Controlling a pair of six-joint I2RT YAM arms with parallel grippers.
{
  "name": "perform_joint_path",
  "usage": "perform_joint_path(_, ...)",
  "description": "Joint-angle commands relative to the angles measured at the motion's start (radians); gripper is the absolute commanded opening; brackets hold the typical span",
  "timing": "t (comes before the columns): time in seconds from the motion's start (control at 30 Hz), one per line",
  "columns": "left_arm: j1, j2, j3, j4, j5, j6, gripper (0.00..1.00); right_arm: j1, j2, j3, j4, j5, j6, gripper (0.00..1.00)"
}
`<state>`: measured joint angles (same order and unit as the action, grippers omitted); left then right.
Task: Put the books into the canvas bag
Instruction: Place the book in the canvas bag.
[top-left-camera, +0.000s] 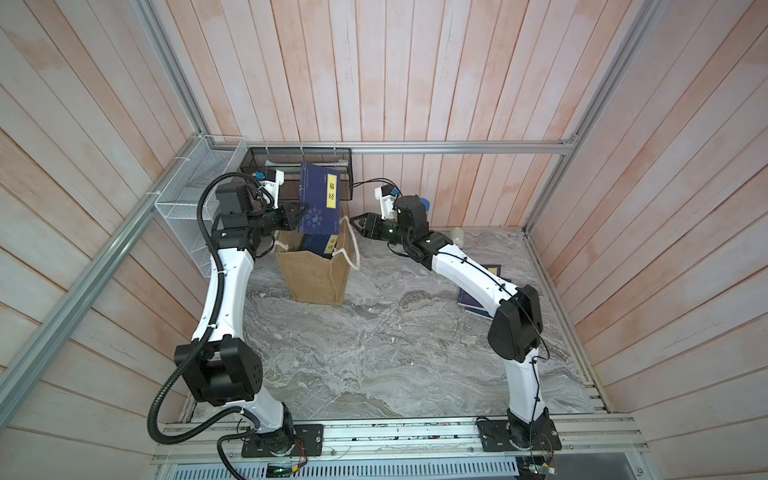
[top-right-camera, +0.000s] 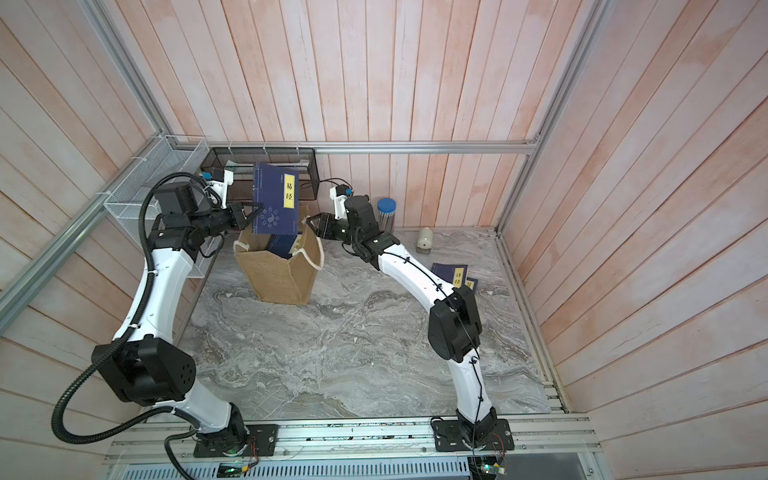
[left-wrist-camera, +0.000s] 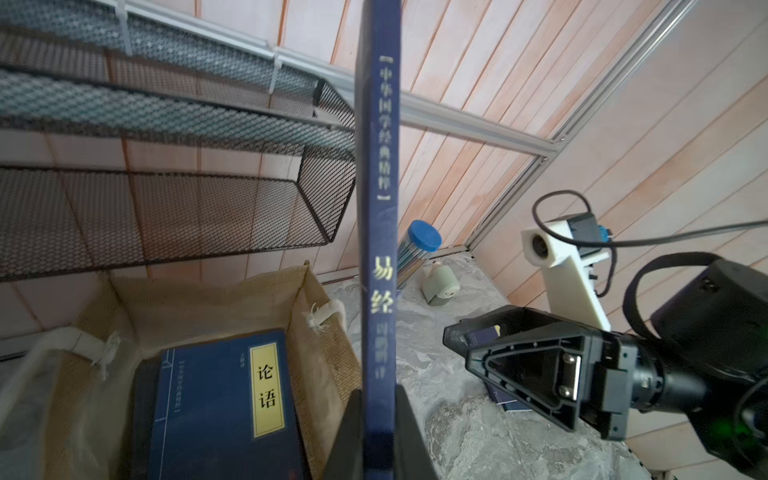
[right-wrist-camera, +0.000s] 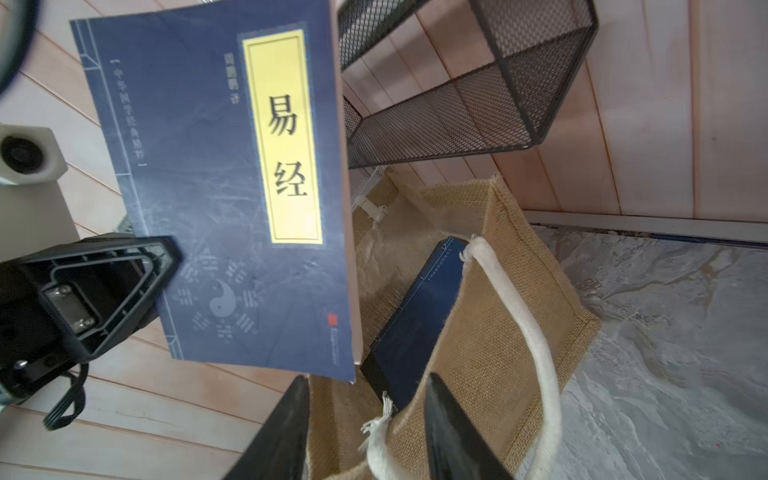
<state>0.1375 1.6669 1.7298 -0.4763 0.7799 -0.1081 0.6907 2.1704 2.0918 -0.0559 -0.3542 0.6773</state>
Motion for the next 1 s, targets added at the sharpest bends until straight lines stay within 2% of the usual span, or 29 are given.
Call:
perform_joint_path(0.0, 0.004, 0.042, 0.041, -0.055, -0.046, 0.078, 0.00, 0.014, 0.106, 0.167, -0.133, 0.005, -0.022, 0.46)
perform_joint_path(0.13, 0.004, 0.108, 0.083, -0.090, -0.057, 0.107, 0.00, 0.014, 0.237, 0.337, -0.202, -0.019, -0.015, 0.47)
perform_joint_path(0.2, 0.004, 0.145, 0.115, -0.134, -0.071, 0.134, 0.00, 0.015, 0.267, 0.365, -0.210, -0.030, -0.009, 0.47)
perform_joint_path(0.4, 0.004, 0.242, 0.198, -0.268, -0.096, 0.218, 0.00, 0.013, 0.281, 0.331, -0.191, -0.038, -0.008, 0.46)
perform_joint_path(0.6, 0.004, 0.282, 0.216, -0.338, -0.077, 0.264, 0.00, 0.013, 0.298, 0.324, -0.182, -0.069, 0.001, 0.46)
perform_joint_path(0.97, 0.004, 0.317, 0.224, -0.411, -0.139, 0.256, 0.00, 0.013, 0.315, 0.324, -0.175, -0.081, -0.004, 0.39)
